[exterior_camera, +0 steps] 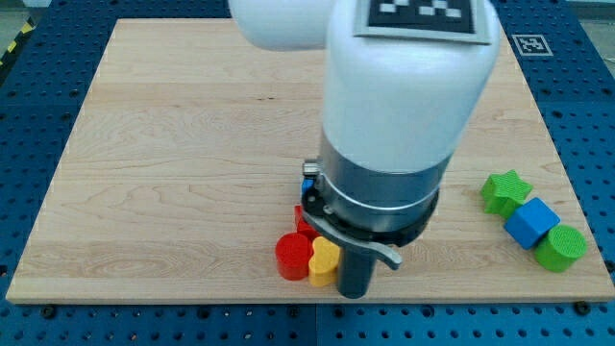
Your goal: Move the red circle towards the top right side of the board
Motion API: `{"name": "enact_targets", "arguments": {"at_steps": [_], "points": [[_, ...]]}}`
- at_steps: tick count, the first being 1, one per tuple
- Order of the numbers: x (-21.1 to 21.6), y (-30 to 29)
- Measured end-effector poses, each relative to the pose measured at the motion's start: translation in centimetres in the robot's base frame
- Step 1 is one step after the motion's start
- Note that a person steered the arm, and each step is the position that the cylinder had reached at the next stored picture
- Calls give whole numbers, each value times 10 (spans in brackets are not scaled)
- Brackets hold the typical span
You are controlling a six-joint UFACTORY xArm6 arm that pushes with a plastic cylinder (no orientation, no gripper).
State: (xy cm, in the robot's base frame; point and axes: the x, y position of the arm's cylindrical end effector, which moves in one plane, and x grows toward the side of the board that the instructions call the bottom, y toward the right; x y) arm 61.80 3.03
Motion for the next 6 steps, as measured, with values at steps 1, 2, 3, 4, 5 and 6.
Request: {"name": "enact_targets", "arguments": {"at_steps": [1,2,3,4,5,6], "points": [[0,-16],[0,-50],[-2,-96],[-21,-100],[-51,-100],[-76,-98]]}}
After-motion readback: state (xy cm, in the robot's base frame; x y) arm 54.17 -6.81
